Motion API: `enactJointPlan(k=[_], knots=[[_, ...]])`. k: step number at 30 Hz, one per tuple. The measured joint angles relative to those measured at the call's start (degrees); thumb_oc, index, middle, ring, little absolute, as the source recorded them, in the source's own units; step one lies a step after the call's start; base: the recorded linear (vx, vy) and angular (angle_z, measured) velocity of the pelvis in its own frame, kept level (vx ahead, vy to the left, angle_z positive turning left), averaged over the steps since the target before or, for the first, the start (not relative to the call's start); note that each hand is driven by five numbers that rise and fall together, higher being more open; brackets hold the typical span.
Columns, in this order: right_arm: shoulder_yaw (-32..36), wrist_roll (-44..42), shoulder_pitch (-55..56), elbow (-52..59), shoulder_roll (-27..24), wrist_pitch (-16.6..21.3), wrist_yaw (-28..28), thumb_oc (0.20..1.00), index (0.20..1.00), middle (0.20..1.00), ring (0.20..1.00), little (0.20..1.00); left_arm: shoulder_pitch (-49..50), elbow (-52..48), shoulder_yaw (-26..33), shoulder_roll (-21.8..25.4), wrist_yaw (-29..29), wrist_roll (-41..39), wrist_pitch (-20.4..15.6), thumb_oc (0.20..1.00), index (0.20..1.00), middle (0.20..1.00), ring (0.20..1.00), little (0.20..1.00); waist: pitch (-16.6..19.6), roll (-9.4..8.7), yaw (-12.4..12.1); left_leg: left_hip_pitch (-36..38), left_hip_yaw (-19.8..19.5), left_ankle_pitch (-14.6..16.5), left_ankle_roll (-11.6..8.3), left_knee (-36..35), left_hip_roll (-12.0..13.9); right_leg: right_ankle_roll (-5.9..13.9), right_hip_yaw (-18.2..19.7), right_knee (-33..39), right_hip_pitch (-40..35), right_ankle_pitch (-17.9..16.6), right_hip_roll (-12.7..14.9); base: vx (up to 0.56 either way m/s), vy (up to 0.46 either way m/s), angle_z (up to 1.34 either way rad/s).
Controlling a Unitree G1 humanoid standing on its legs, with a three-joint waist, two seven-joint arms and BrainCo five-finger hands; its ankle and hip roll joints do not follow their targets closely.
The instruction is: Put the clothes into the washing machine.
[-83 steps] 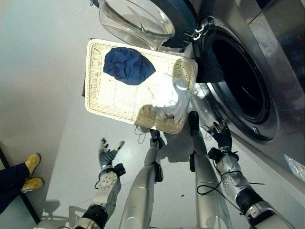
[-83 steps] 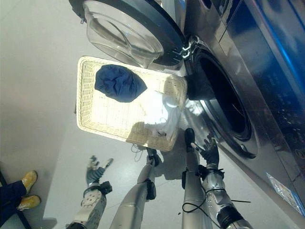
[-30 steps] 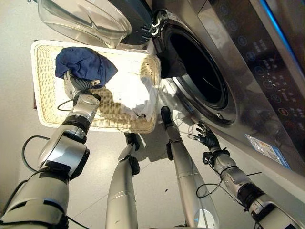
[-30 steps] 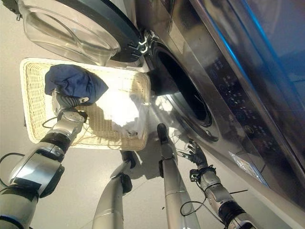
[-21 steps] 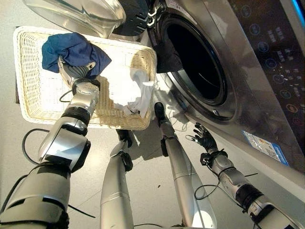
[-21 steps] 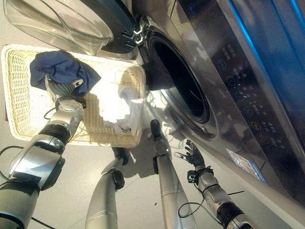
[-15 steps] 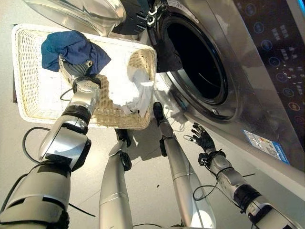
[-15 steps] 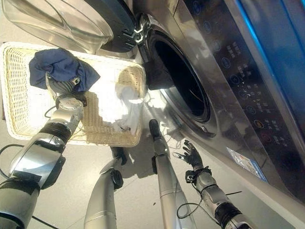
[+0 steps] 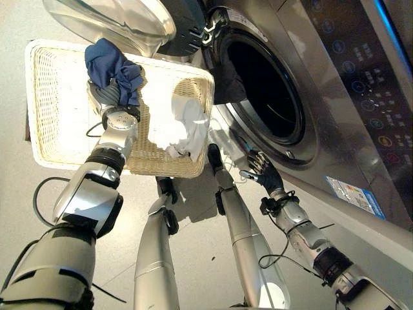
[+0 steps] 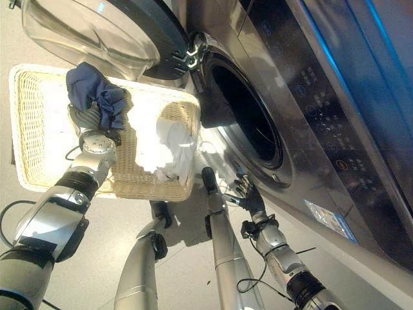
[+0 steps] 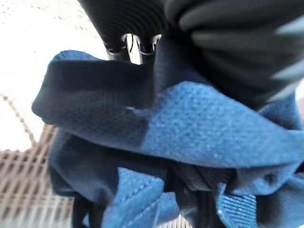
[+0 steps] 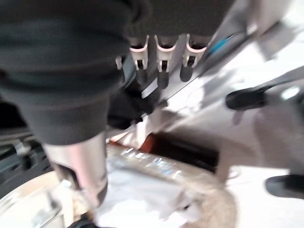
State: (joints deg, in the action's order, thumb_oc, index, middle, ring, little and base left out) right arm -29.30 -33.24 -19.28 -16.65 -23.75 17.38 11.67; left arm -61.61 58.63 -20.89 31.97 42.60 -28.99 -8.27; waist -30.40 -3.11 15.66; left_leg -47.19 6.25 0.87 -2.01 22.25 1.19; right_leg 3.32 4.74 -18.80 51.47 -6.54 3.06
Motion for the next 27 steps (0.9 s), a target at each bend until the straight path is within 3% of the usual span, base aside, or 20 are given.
enactJointPlan(k=[5, 8, 9, 16, 20, 23, 24, 25, 26, 27], knots=[[1.69, 2.17, 0.89, 2.82, 0.01, 2.16, 1.54, 1.000, 1.000, 1.000, 1.000, 1.000, 7.30, -4.14, 1.45, -0.03, 0.80, 1.27, -1.51, 0.200, 0.200, 0.200, 0.200, 0.200, 0.05, -0.01, -2.94, 4.78, -2.06, -2.66, -1.63, -5.39, 0.66, -0.80, -1.25, 2.18, -4.37, 0.32, -1.06, -0.06, -0.113, 0.20], [3.42, 3.76, 1.55, 6.57, -0.36, 2.45, 2.27, 1.000, 1.000, 1.000, 1.000, 1.000, 14.67, -11.09, 5.25, 0.68, 1.41, 1.65, -2.90, 0.200, 0.200, 0.200, 0.200, 0.200, -0.04, 0.18, -5.82, 7.22, -3.80, -5.30, -2.67, -10.07, 0.92, -1.70, -3.73, 3.17, -5.66, 0.45, -0.98, -0.05, -0.083, 0.21], [3.81, 4.73, 1.52, 7.13, -0.40, 2.56, 2.35, 1.000, 1.000, 1.000, 1.000, 1.000, 17.13, -11.44, 6.00, 0.67, 1.58, 2.96, -3.98, 0.200, 0.200, 0.200, 0.200, 0.200, -0.04, 0.19, -5.95, 8.07, -4.15, -6.00, -2.72, -11.08, 1.08, -2.51, -4.20, 3.54, -6.56, 0.29, -1.00, -0.05, -0.088, 0.24], [4.85, 10.26, 0.97, 8.54, -1.12, 1.28, 1.75, 1.000, 1.000, 1.000, 1.000, 1.000, 27.28, -19.21, 7.01, 0.26, -1.50, 9.35, -7.68, 0.200, 0.200, 0.200, 0.200, 0.200, -0.20, 0.68, -11.75, 13.41, -6.50, -9.10, -3.01, -17.44, 0.87, -2.86, -7.17, 5.61, -11.22, 0.80, -0.63, -0.05, -0.071, 0.17], [5.05, 12.31, -0.23, 10.08, -2.03, -1.11, 0.06, 1.000, 1.000, 1.000, 1.000, 1.000, 31.05, -26.76, 5.82, 0.24, -8.15, 12.56, -11.20, 0.200, 0.200, 0.200, 0.200, 0.200, -0.37, 1.26, -13.87, 14.44, -7.34, -10.29, -3.21, -19.57, 0.96, -3.19, -8.54, 5.50, -11.82, 1.27, -0.41, -0.04, -0.049, 0.15], [4.74, 12.40, -2.04, 10.02, -2.57, -5.12, -2.64, 1.000, 1.000, 1.000, 1.000, 1.000, 33.54, -32.46, 4.93, 0.48, -17.67, 11.49, -11.98, 0.200, 0.200, 0.200, 0.200, 0.200, -0.47, 2.16, -14.71, 14.40, -8.07, -10.57, -3.34, -19.89, 0.86, -3.15, -9.74, 5.08, -11.92, 1.66, 0.03, -0.03, -0.031, 0.15], [4.74, 12.40, -2.04, 10.02, -2.57, -5.12, -2.64, 1.000, 1.000, 1.000, 1.000, 1.000, 33.54, -32.46, 4.93, 0.48, -17.67, 11.49, -11.98, 0.200, 0.200, 0.200, 0.200, 0.200, -0.47, 2.16, -14.71, 14.40, -8.07, -10.57, -3.34, -19.89, 0.86, -3.15, -9.74, 5.08, -11.92, 1.66, 0.03, -0.01, -0.008, 0.06], [4.26, 12.48, -3.38, 10.00, -3.65, -7.41, -4.52, 1.000, 1.000, 1.000, 1.000, 1.000, 34.84, -36.32, 3.50, 0.61, -24.58, 9.20, -12.14, 0.200, 0.200, 0.200, 0.200, 0.200, -0.48, 2.35, -15.13, 14.42, -8.08, -10.59, -3.33, -19.96, 0.85, -3.15, -9.97, 5.08, -11.96, 1.68, 0.12, 0.00, 0.000, 0.00], [4.26, 12.48, -3.38, 10.00, -3.65, -7.41, -4.52, 1.000, 1.000, 1.000, 1.000, 1.000, 34.84, -36.32, 3.50, 0.61, -24.58, 9.20, -12.14, 0.200, 0.200, 0.200, 0.200, 0.200, -0.48, 2.35, -15.13, 14.42, -8.08, -10.59, -3.33, -19.96, 0.85, -3.15, -9.97, 5.08, -11.96, 1.68, 0.12, -0.05, -0.017, 0.05], [3.91, 12.61, -3.90, 9.95, -4.31, -8.66, -6.00, 1.000, 1.000, 1.000, 1.000, 1.000, 35.52, -39.09, 1.17, 0.45, -29.86, 8.98, -13.17, 0.200, 0.200, 0.200, 0.200, 0.200, -0.49, 2.36, -15.15, 14.46, -8.11, -10.64, -3.31, -20.02, 0.84, -3.13, -10.06, 5.07, -12.08, 1.81, 0.15, -0.05, -0.014, 0.04]])
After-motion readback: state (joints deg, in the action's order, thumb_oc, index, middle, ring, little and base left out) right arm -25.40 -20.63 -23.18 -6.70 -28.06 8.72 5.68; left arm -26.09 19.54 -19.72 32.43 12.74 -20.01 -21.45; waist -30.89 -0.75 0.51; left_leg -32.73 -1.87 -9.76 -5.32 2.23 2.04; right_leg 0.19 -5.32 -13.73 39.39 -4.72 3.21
